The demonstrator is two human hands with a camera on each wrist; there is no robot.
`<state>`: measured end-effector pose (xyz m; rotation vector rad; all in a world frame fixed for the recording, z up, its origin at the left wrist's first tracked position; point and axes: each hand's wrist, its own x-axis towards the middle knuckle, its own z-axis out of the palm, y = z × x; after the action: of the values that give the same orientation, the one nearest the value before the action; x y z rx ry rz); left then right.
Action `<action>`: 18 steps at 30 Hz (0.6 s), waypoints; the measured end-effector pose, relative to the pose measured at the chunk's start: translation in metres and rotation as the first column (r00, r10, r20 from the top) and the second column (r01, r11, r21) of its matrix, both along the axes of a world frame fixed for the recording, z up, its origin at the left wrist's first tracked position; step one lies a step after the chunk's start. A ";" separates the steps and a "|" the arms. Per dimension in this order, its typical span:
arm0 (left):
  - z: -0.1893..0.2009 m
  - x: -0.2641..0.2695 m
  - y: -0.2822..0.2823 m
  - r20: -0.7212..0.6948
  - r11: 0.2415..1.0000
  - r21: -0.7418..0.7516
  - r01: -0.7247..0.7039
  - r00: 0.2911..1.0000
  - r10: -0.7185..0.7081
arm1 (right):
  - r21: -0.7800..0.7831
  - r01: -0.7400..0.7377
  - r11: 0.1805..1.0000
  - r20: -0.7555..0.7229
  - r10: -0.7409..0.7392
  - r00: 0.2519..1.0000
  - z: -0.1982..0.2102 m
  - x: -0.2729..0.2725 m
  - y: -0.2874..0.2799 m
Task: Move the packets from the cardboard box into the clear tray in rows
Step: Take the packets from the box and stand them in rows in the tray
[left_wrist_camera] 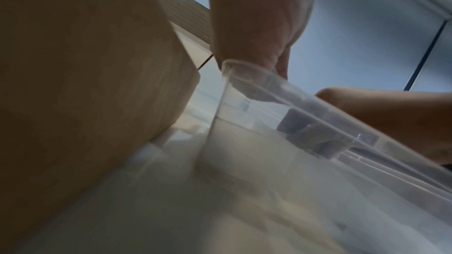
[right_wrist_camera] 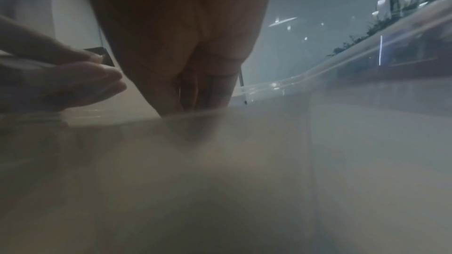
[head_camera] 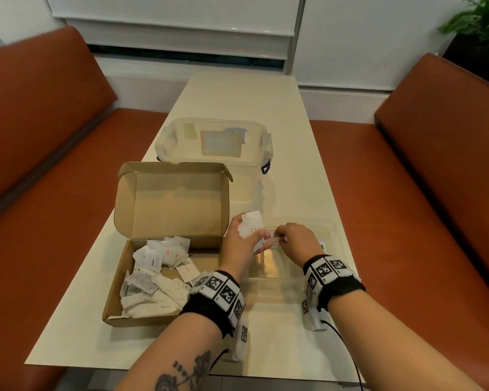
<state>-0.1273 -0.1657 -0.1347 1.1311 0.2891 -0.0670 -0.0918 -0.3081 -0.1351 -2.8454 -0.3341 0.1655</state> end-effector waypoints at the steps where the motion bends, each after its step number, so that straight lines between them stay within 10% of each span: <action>1: -0.001 0.000 0.000 -0.003 1.000 0.001 -0.002 1.000 0.002 | 0.006 0.002 1.000 -0.007 -0.002 1.000 0.000 0.000 0.000; 12: 0.000 0.000 -0.001 -0.012 1.000 0.004 0.016 1.000 -0.016 | 0.016 0.053 0.998 0.057 -0.054 0.997 0.002 -0.003 0.002; 18: 0.002 0.000 -0.004 0.003 0.999 0.008 0.043 0.999 -0.043 | 0.438 0.201 0.876 -0.010 -0.219 0.976 0.037 -0.010 0.009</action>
<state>-0.1277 -0.1694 -0.1328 1.1455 0.2622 -0.1022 -0.1016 -0.2988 -0.0980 -2.4153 -0.0529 -0.0123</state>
